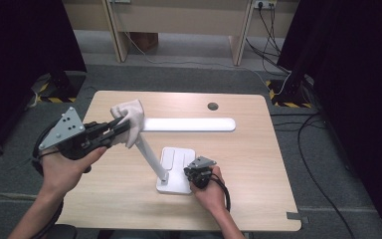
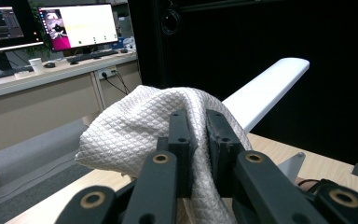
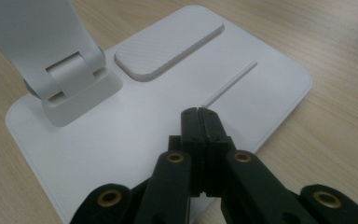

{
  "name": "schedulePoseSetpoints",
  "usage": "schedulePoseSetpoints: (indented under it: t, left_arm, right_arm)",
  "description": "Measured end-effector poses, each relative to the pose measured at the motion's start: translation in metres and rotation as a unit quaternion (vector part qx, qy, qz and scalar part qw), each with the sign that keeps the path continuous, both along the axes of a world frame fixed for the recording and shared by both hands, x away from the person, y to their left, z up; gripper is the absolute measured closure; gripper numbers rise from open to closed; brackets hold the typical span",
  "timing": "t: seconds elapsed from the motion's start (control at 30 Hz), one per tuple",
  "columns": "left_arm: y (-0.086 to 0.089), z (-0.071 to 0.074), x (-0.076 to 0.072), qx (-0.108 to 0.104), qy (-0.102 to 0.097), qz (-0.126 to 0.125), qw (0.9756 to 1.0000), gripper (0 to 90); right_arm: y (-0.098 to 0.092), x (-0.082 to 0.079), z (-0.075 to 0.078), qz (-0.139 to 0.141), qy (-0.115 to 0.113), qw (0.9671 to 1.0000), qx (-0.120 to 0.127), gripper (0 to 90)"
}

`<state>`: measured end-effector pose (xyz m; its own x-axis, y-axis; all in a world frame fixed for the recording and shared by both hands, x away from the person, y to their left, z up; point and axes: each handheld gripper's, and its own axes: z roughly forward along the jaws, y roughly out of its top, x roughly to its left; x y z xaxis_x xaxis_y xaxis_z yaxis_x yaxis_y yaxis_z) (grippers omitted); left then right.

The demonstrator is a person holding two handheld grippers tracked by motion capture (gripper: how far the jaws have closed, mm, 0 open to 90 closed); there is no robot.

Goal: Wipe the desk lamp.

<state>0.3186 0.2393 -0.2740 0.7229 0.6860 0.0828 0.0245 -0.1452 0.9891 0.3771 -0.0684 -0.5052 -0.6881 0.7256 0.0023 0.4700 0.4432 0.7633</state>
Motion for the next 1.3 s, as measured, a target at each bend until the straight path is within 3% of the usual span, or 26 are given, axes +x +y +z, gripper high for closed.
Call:
schedulePoseSetpoints:
  t: [0.83, 1.3]
  left_arm:
    - [-0.029, 0.002, 0.002, 0.018, -0.006, -0.005, 0.9998, 82.0]
    - [-0.037, 0.003, 0.005, 0.013, -0.001, -0.011, 0.9999, 82.0]
  right_arm:
    - [0.002, -0.001, 0.0, 0.002, -0.009, 0.9999, -0.012, 90.0]
    - [0.004, -0.002, 0.0, 0.004, -0.013, 0.9997, -0.018, 90.0]
